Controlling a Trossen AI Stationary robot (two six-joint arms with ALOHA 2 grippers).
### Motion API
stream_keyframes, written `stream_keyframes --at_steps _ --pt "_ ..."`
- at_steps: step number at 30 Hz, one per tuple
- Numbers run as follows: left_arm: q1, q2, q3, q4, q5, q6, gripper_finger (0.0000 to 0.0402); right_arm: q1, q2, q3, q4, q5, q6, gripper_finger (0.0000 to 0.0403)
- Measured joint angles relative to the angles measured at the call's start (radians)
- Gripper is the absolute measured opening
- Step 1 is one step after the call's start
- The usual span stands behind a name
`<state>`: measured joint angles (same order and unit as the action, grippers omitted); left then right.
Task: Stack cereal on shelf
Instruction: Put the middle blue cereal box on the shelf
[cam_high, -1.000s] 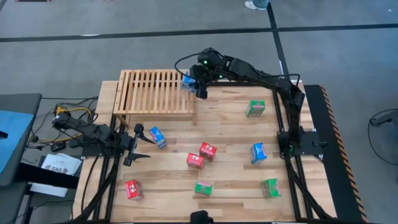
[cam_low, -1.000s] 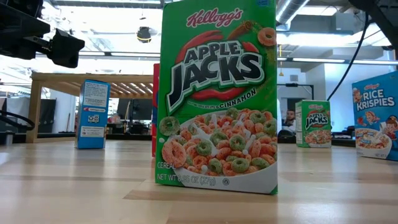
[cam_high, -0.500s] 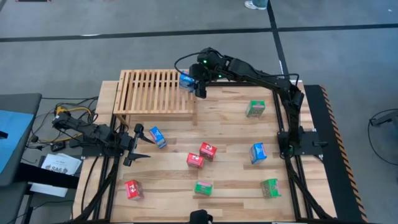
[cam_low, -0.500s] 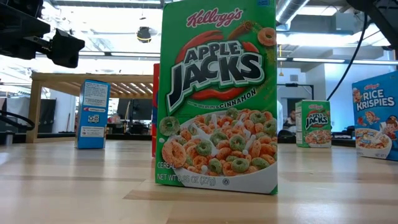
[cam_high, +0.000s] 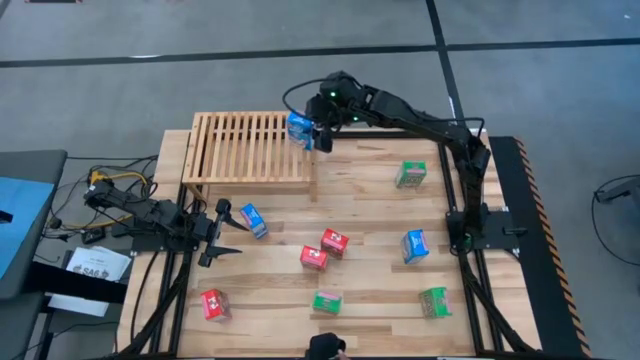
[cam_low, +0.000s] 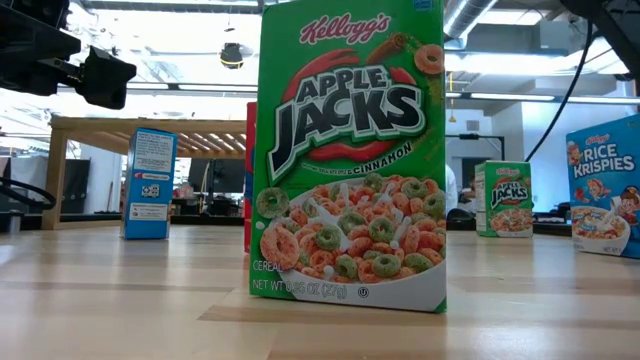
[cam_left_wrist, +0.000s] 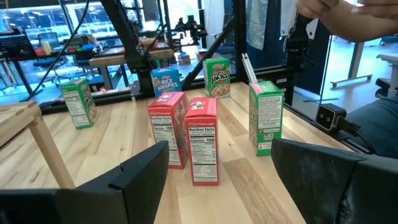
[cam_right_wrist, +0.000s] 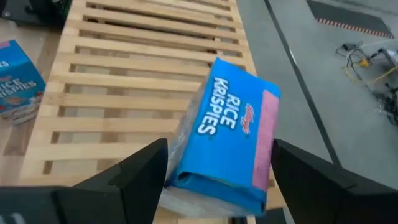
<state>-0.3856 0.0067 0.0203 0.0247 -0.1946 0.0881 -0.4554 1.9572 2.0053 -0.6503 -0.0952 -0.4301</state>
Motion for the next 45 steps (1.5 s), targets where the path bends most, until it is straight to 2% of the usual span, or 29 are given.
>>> stream_keyframes --at_steps 9,17,24,29,37,45 --pt "0.000 0.000 0.000 0.000 0.000 -0.004 0.0275 -0.003 0.000 0.094 -0.075 0.000 0.013 0.0308" --pt "0.000 0.000 0.000 0.000 0.000 -0.003 0.0275 0.006 -0.001 0.195 -0.308 0.030 0.114 0.0308" --pt "0.000 0.000 0.000 0.000 0.000 -0.002 0.0275 0.023 -0.007 0.199 -0.453 0.031 0.199 0.0307" --pt "0.000 0.000 0.000 0.000 0.000 -0.004 0.0275 0.044 -0.007 0.134 -0.433 0.033 0.223 0.0307" --pt "0.000 0.000 0.000 0.000 0.000 -0.003 0.0275 0.050 -0.007 -0.004 -0.291 0.018 0.248 0.0306" --pt "0.000 0.000 0.000 0.000 0.000 0.000 0.0275 0.049 -0.008 -0.044 -0.201 0.015 0.241 0.0306"
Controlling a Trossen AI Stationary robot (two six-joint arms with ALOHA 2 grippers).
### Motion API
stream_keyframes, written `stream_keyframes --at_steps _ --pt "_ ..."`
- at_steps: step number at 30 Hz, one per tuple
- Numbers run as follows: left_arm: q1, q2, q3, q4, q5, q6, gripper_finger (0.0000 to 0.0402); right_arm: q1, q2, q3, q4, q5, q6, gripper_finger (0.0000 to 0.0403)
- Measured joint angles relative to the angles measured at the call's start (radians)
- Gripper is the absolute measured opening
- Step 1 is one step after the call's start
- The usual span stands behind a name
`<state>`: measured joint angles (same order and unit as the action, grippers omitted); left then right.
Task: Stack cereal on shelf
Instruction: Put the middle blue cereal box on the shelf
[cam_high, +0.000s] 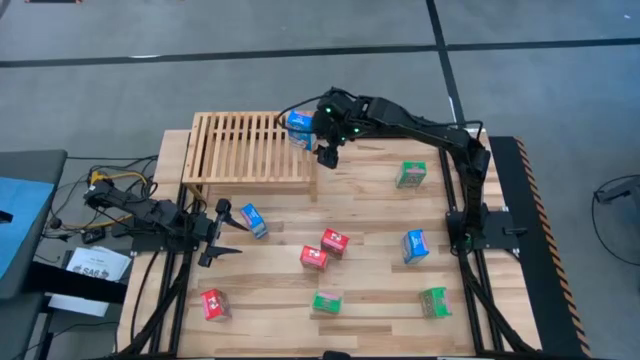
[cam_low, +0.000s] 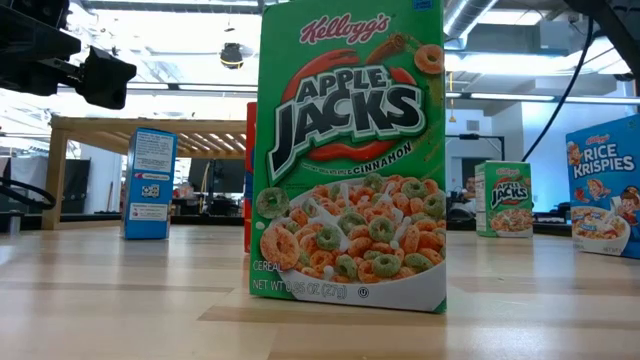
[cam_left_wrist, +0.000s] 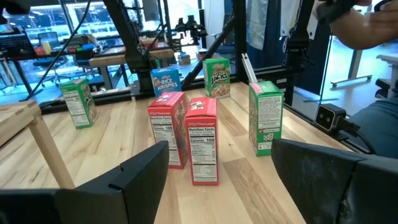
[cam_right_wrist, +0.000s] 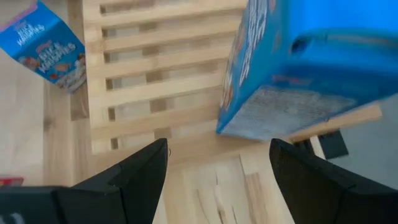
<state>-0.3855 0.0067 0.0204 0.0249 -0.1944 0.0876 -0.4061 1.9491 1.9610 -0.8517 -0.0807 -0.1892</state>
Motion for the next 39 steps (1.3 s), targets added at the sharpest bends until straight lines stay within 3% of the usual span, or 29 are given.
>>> stream_keyframes --at_steps 21,32,39 --pt "0.000 0.000 0.000 0.000 0.000 0.001 0.0275 0.004 0.000 -0.003 0.155 0.018 -0.029 0.0306" --pt "0.000 0.000 0.000 0.000 0.000 -0.003 0.0275 0.028 -0.009 -0.002 0.018 0.004 0.013 0.0306" --pt "0.000 0.000 0.000 0.000 0.000 -0.003 0.0275 0.063 -0.009 -0.002 0.042 -0.045 -0.003 0.0306"
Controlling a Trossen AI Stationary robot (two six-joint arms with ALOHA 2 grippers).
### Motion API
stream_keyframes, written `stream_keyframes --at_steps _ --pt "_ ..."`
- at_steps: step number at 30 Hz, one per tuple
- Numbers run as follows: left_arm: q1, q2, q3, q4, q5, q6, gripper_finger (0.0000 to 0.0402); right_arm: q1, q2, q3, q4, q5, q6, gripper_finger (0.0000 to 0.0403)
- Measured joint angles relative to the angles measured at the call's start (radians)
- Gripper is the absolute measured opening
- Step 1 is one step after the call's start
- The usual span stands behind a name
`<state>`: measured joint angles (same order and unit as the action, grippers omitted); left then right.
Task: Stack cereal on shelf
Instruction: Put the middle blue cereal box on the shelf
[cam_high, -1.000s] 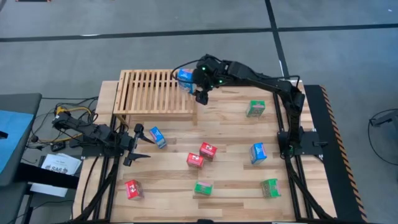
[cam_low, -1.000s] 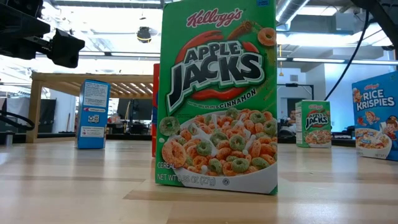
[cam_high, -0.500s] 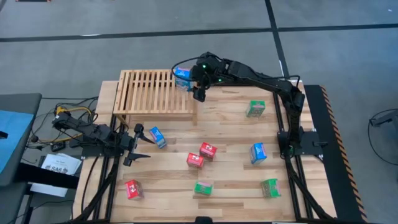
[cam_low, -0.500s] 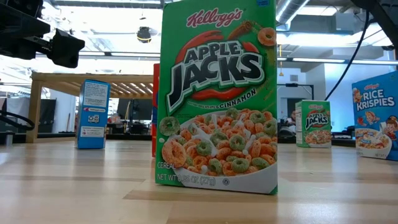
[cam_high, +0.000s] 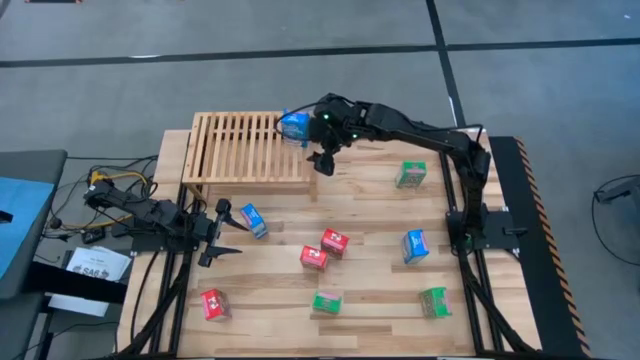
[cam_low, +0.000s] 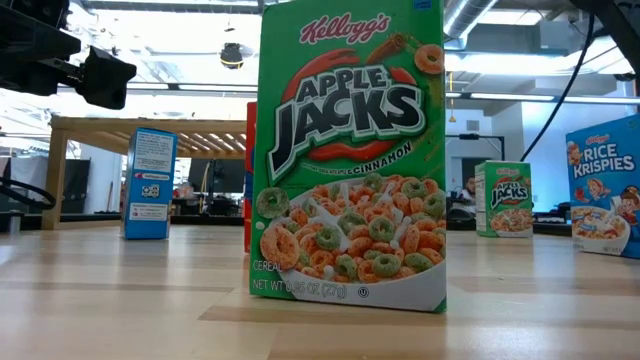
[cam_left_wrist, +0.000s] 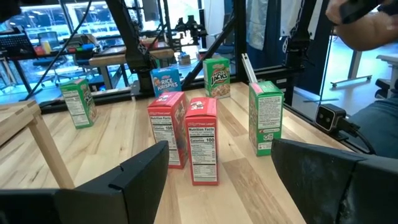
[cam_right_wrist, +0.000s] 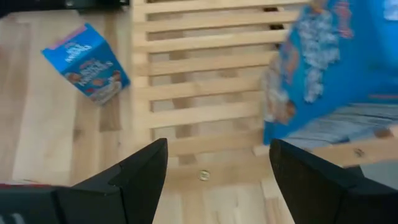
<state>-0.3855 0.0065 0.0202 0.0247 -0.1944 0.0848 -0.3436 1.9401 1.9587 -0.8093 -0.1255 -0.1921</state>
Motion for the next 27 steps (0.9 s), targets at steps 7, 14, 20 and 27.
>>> stream_keyframes --at_steps 7,14,20,27 --pt "0.000 0.000 0.000 0.000 0.000 0.000 0.0275 0.042 0.004 0.000 0.043 -0.005 -0.014 0.0306" --pt "0.000 0.000 0.000 0.000 0.000 0.001 0.0275 0.080 0.005 0.000 0.066 0.038 -0.047 0.0306" --pt "0.000 0.000 0.000 0.000 0.000 0.000 0.0275 0.104 0.005 0.000 0.117 0.074 -0.053 0.0306" --pt "0.000 0.000 0.000 0.000 0.000 0.001 0.0275 0.094 0.057 0.003 0.191 0.078 -0.052 0.0306"
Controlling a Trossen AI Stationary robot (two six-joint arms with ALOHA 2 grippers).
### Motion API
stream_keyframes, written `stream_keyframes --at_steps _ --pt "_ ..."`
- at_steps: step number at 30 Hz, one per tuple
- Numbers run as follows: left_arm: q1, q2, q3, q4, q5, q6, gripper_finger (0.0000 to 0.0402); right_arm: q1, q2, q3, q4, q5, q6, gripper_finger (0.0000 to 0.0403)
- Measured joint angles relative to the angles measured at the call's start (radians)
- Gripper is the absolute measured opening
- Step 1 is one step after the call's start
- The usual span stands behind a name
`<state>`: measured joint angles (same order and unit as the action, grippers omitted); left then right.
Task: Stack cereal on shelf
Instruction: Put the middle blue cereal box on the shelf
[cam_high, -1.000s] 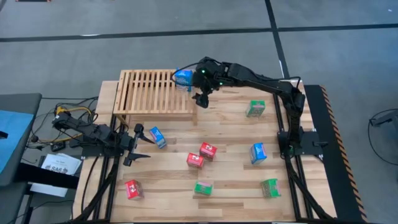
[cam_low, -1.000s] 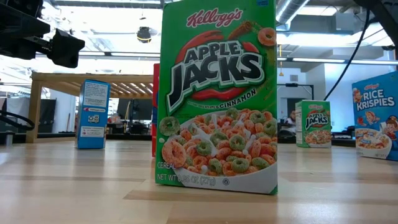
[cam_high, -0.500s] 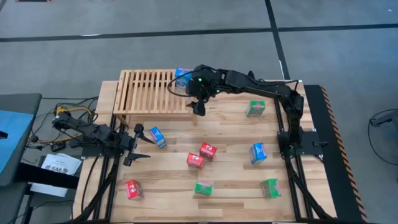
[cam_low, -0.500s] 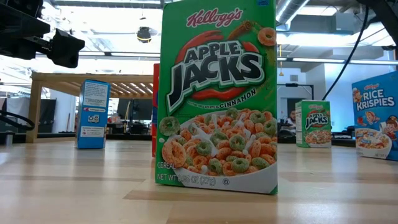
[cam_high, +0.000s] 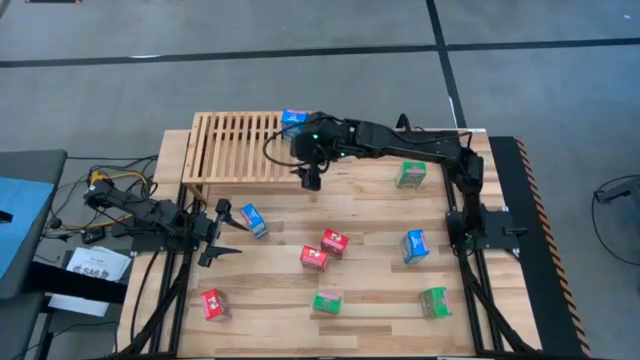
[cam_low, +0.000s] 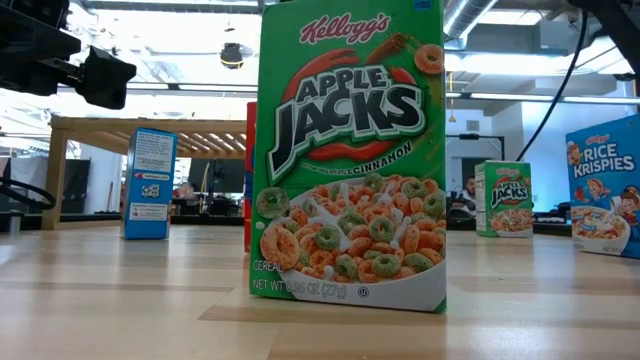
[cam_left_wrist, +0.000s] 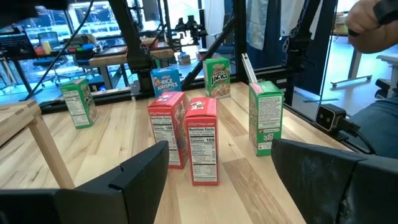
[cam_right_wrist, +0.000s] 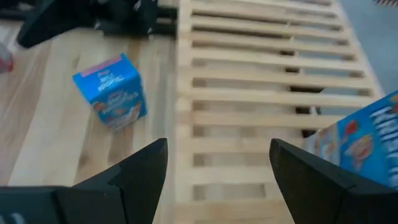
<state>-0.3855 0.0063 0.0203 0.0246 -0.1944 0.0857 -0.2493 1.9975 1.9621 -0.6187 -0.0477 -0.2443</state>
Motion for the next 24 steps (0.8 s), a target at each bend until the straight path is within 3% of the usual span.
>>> stream_keyframes --at_steps 17,24 --pt "0.000 0.000 0.000 0.000 0.000 -0.001 0.0275 -0.033 0.053 -0.003 0.008 0.180 0.011 0.0306" --pt "0.000 0.000 0.000 0.000 0.000 -0.001 0.0275 -0.053 0.053 -0.003 0.012 0.186 0.032 0.0306"
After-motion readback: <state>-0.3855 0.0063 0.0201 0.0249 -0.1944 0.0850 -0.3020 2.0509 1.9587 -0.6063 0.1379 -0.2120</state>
